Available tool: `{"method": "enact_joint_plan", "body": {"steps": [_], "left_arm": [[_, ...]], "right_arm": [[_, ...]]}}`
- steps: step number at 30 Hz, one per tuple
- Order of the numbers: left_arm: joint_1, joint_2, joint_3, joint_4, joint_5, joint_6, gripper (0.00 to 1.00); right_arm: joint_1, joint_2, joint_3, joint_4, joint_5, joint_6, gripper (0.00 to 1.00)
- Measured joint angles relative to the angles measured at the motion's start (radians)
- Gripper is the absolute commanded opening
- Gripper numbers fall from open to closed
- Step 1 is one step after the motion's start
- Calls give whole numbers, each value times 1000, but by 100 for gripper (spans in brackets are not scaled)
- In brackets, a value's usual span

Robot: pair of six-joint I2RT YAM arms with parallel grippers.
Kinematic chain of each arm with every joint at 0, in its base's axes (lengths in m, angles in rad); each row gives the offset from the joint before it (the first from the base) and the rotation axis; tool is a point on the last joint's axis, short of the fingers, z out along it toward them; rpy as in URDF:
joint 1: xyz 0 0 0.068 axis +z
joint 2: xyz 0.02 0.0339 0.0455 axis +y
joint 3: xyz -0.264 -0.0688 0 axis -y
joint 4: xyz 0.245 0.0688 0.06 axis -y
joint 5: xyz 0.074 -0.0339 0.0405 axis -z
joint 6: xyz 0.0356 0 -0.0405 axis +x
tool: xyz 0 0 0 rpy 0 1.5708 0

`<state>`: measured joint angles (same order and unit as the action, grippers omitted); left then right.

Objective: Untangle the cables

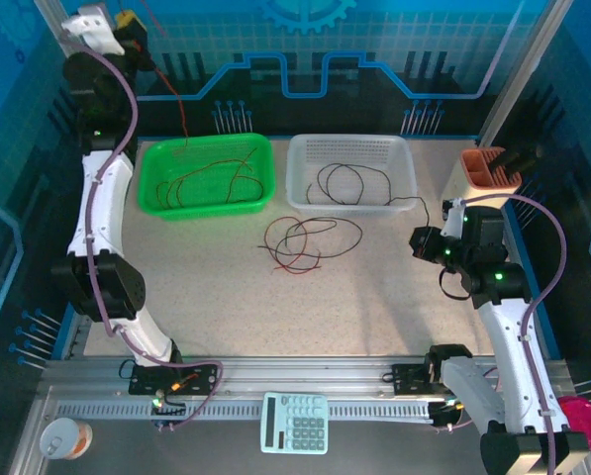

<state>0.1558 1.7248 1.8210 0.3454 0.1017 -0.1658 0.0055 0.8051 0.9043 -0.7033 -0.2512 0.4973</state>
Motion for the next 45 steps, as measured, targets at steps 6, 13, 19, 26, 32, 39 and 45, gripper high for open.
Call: {"method": "enact_joint_plan", "body": {"steps": [6, 13, 19, 26, 32, 39, 45], "left_arm": [[-13, -17, -320, 42, 0, -46, 0], [-77, -79, -563, 26, -1, -80, 0], [-107, -106, -613, -21, -31, -109, 3], [-106, -45, -521, -262, -125, -104, 10], [-106, 116, -304, -521, -195, -68, 4], [-107, 292, -104, -808, -297, 13, 7], [-114, 418, 13, -992, -371, 103, 26]], "right_arm": [[0, 0, 2, 0, -12, -1, 0], [0, 18, 19, 8, -34, -1, 0], [0, 24, 24, 15, -49, -1, 0], [0, 26, 52, 15, -68, -8, 0], [0, 27, 68, 17, -76, -8, 0], [0, 34, 82, 16, -83, -8, 0], [0, 43, 91, 26, -94, -8, 0]]}}
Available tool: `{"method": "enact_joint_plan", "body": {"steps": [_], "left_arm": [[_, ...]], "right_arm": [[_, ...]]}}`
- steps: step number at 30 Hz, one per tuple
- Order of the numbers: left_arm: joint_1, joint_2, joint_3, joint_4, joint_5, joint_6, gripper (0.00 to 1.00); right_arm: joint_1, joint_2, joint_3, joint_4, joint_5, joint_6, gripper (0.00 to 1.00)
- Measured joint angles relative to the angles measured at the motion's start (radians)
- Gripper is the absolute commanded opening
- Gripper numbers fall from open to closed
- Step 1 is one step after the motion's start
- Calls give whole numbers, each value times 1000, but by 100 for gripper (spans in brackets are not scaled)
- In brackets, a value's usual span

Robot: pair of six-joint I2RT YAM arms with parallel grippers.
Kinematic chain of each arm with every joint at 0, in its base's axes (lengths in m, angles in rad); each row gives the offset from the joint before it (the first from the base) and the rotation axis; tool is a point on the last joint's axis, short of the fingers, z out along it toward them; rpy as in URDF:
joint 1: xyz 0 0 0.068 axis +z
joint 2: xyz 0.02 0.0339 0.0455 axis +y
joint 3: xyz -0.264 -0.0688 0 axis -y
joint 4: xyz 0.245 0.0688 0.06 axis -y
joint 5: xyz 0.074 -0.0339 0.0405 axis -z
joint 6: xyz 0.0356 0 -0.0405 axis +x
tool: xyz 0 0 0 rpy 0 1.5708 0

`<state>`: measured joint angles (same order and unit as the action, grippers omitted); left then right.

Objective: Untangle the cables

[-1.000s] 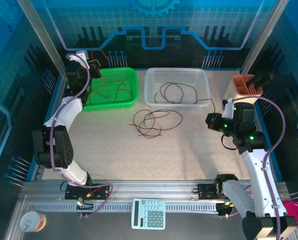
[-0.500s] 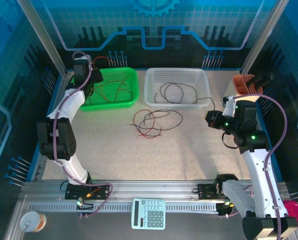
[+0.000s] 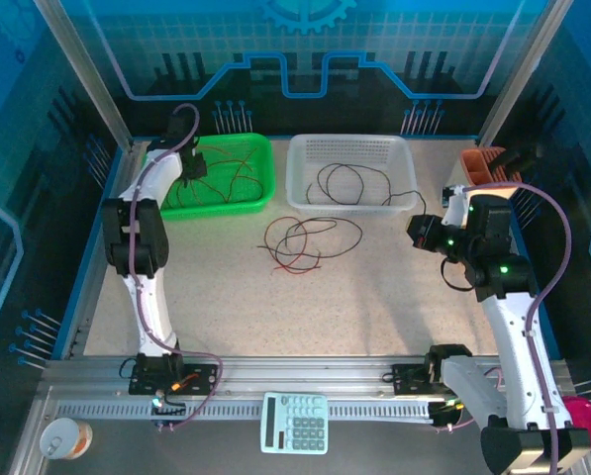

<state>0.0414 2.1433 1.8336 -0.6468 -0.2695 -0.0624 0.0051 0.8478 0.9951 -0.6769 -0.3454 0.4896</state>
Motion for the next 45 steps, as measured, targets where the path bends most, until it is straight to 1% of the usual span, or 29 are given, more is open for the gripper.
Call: {"method": "enact_joint_plan", "body": {"steps": [3, 5, 9, 14, 17, 18, 22, 27, 31, 37, 40, 45], "left_arm": [[-11, 28, 12, -64, -25, 28, 38], [-18, 45, 31, -97, -37, 48, 50], [-23, 57, 74, -133, -49, 65, 62], [-24, 57, 132, -156, -53, 74, 86], [-24, 57, 158, -163, -51, 71, 97], [-24, 57, 165, -165, -48, 68, 99], [-24, 54, 196, -172, -16, 61, 99], [-28, 11, 236, -186, 69, 32, 99], [-48, -66, 277, -184, 154, -2, 99], [-116, -213, 289, -168, 274, -65, 99], [-140, -294, 241, -126, 318, -94, 99], [-142, -452, 67, -51, 365, -154, 99]], "right_arm": [[0, 5, 0, 5, -4, 0, 0], [0, 6, 2, 5, -5, 0, 0], [0, 10, 15, 8, -8, 1, 0], [0, 26, 33, 13, -16, 4, 0], [0, 37, 52, 14, -25, 5, 0], [0, 42, 60, 15, -29, 5, 0], [0, 73, 99, 26, -35, 8, 0], [2, 138, 173, 55, -41, 16, 0], [23, 203, 258, 79, -37, 26, 0], [89, 327, 431, 120, -29, 34, 0], [129, 400, 524, 138, -24, 35, 0], [197, 542, 658, 179, -22, 38, 0]]}}
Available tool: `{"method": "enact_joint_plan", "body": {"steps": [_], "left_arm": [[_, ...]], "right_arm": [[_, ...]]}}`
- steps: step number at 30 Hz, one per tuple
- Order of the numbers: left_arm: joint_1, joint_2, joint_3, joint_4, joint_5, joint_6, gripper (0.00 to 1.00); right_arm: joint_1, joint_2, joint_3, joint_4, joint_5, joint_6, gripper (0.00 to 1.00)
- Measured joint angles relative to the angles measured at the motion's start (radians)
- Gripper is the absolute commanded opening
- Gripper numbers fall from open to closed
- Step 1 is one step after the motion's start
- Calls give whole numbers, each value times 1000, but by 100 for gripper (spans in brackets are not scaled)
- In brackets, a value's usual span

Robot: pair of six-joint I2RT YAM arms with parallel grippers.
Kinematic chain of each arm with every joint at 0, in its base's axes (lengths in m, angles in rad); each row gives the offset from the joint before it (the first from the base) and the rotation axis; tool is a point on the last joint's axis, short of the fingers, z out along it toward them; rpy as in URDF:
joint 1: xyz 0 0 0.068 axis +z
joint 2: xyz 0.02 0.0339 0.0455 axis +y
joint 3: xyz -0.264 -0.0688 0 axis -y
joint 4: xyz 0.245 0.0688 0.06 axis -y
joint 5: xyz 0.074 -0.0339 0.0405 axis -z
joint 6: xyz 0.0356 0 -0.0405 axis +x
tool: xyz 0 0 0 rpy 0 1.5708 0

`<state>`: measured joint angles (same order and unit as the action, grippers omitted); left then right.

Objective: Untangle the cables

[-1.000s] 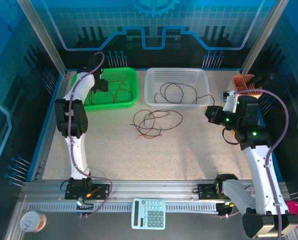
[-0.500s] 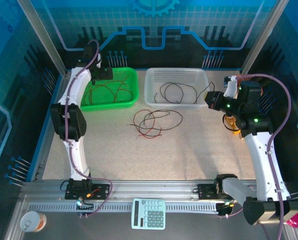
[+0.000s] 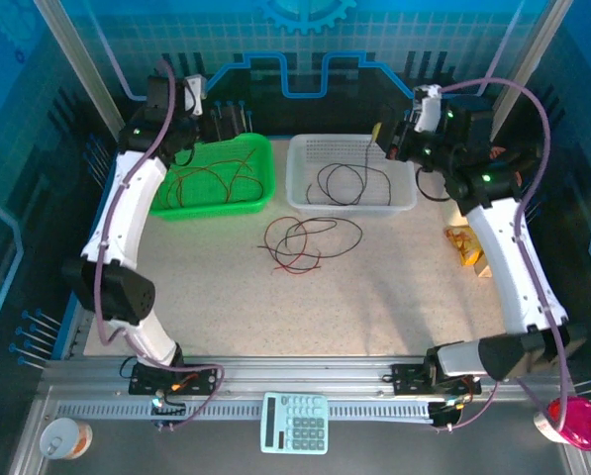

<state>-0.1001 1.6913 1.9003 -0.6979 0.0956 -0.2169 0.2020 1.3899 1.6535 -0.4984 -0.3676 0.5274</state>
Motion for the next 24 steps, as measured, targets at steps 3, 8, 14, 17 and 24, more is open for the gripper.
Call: {"method": "enact_joint_plan", "body": {"steps": [3, 8, 14, 17, 24], "left_arm": [[0, -80, -107, 45, 20, -43, 99], [0, -200, -263, 112, 48, -100, 99], [0, -313, -372, 153, 61, -127, 99], [0, -350, -402, 167, 64, -135, 99], [0, -379, -449, 189, 84, -155, 99]], "right_arm": [[30, 88, 28, 39, -1, 8, 0], [53, 242, 0, 100, 1, 19, 0], [45, 390, -44, 117, 52, 9, 0], [30, 424, -57, 113, 83, 3, 0], [17, 431, -105, 104, 176, -28, 0]]}}
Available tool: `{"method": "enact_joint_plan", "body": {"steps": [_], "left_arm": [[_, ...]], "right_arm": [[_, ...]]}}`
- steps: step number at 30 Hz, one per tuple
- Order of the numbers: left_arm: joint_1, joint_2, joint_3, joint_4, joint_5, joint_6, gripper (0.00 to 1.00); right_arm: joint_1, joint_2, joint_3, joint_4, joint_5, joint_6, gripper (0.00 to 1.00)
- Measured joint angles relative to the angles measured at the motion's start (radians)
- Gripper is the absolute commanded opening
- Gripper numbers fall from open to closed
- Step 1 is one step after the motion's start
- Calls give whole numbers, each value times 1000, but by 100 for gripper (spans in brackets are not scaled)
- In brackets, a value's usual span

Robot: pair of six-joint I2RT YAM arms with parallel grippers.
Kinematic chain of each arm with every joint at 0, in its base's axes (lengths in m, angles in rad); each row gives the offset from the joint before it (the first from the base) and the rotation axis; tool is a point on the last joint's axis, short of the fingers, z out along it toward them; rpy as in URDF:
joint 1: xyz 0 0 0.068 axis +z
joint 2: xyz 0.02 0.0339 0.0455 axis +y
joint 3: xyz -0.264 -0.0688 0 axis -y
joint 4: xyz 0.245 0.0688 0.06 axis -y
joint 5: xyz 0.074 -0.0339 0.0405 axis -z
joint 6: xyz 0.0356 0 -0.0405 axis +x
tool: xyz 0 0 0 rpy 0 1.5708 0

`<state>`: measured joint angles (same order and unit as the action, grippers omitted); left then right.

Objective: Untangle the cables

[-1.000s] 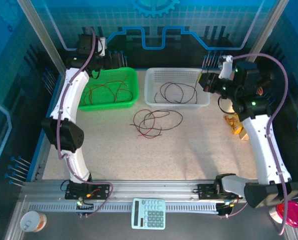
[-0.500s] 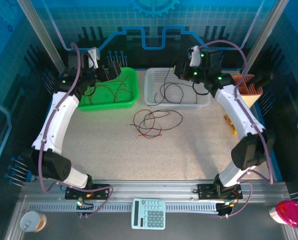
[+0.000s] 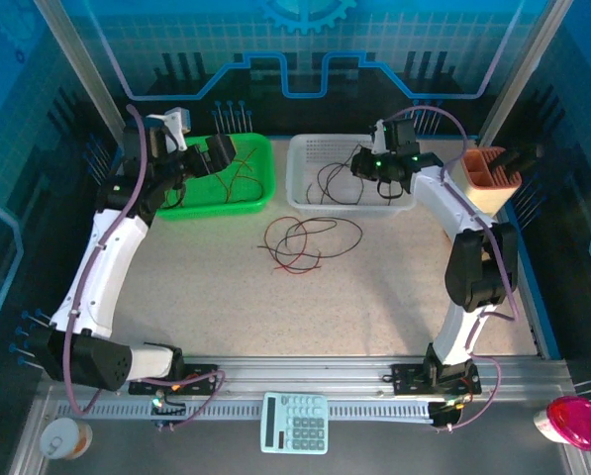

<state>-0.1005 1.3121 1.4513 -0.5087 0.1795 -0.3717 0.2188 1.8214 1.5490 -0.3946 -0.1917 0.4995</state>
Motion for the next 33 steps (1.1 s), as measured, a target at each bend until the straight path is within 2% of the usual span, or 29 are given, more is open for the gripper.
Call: {"method": "enact_joint_plan", "body": {"steps": [9, 10, 11, 13, 15, 17, 19, 25, 33], "left_arm": [[-12, -52, -71, 37, 10, -31, 99], [-18, -59, -77, 37, 10, -33, 99], [-24, -65, -81, 38, 10, -35, 99], [-35, -79, -90, 40, 10, -41, 99], [-45, -94, -100, 43, 10, -42, 99], [-53, -107, -112, 43, 10, -42, 99], [-62, -117, -125, 43, 10, -43, 99], [-80, -127, -152, 43, 9, -47, 99], [-97, -145, -201, 43, -6, -48, 99]], "right_arm": [[0, 50, -131, 7, 47, -15, 0], [0, 62, -136, 7, 47, -18, 4], [0, 69, -138, 6, 50, -22, 13], [0, 74, -138, 7, 53, -30, 38], [0, 73, -134, 4, 54, -40, 54], [0, 73, -129, -2, 54, -48, 65], [0, 69, -121, -16, 58, -60, 72], [0, 14, -97, -50, 63, -82, 77], [-6, -98, -64, -70, 80, -101, 76]]}}
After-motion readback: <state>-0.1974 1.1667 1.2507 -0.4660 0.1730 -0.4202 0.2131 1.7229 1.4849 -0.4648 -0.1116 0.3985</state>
